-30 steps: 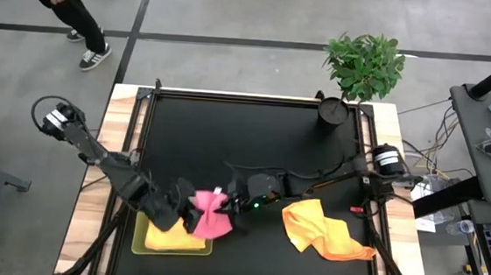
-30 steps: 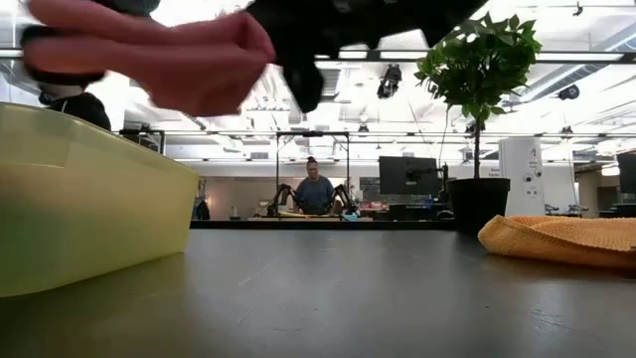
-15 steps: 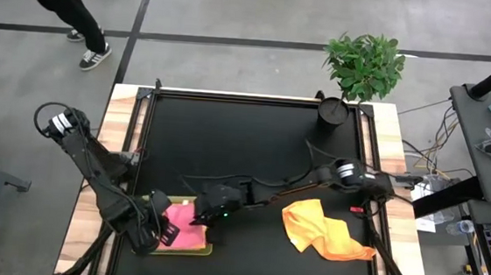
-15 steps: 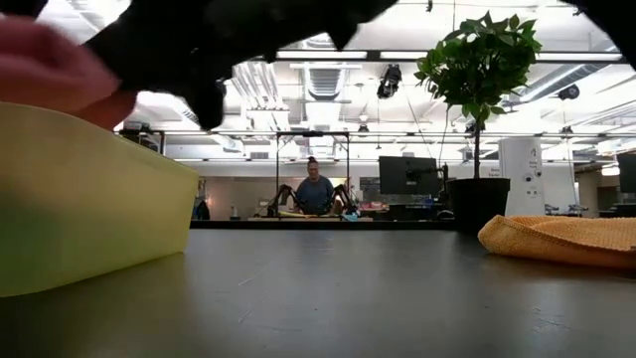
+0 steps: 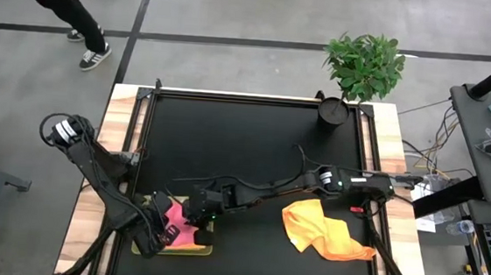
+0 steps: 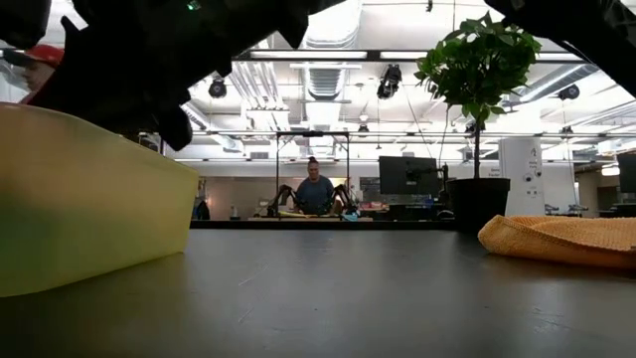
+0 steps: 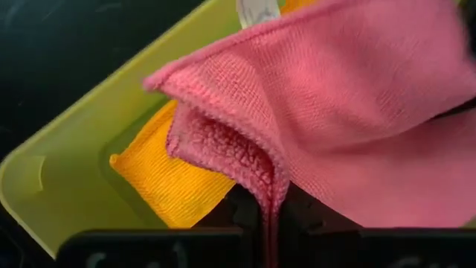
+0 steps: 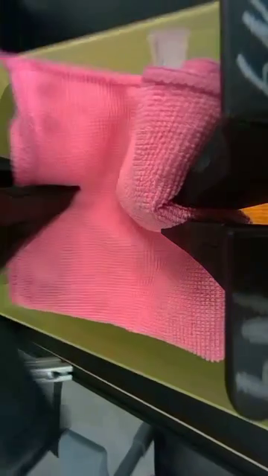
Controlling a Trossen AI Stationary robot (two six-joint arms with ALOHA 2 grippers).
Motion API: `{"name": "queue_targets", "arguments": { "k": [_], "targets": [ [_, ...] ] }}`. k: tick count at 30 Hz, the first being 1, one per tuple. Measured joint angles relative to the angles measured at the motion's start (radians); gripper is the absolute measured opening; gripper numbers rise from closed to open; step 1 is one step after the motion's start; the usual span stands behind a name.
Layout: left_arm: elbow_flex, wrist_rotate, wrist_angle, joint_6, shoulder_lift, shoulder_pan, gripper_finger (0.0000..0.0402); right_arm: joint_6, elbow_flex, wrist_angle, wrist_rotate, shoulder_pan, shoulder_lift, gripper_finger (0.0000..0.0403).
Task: Fold microfiber towels
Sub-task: Put the folded pink microfiber towel into the yellow bin
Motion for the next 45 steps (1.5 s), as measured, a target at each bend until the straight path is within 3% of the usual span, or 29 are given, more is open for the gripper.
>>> {"name": "queue_targets", "arguments": {
  "k": [3,8,18,24,29,33,37,45],
  "targets": [
    [0.000,0.033,0.000,-0.002,0.021,0.000,0.0011,-0.007,0.013,-0.017,0.014,0.000,-0.001,0.0009],
    [0.000,0.064,-0.032,-0.003,0.027,0.000,0.0061,-0.002,0.022,-0.035,0.014,0.001,-0.002,0.0021],
    [0.001,0.115,-0.101,0.019,0.011,0.000,0.0158,0.013,0.035,-0.128,0.014,0.002,-0.009,0.0129],
    [0.011,0.130,-0.155,0.036,-0.033,0.000,0.0177,0.017,0.035,-0.182,0.014,0.002,-0.028,0.0177],
    [0.011,0.130,-0.167,0.073,-0.074,0.000,0.0178,0.004,0.035,-0.224,0.014,0.002,-0.054,0.0193],
    [0.014,0.118,-0.131,0.120,-0.082,-0.001,0.0178,-0.001,0.035,-0.245,0.015,0.002,-0.078,0.0192],
    [0.014,0.129,0.000,0.280,-0.078,-0.008,0.0178,-0.026,0.035,-0.215,0.015,0.002,-0.084,0.0174],
    [-0.012,0.009,0.123,0.460,-0.075,-0.034,0.0148,-0.178,0.032,-0.018,0.007,0.004,-0.006,0.0071]
  ]
}}
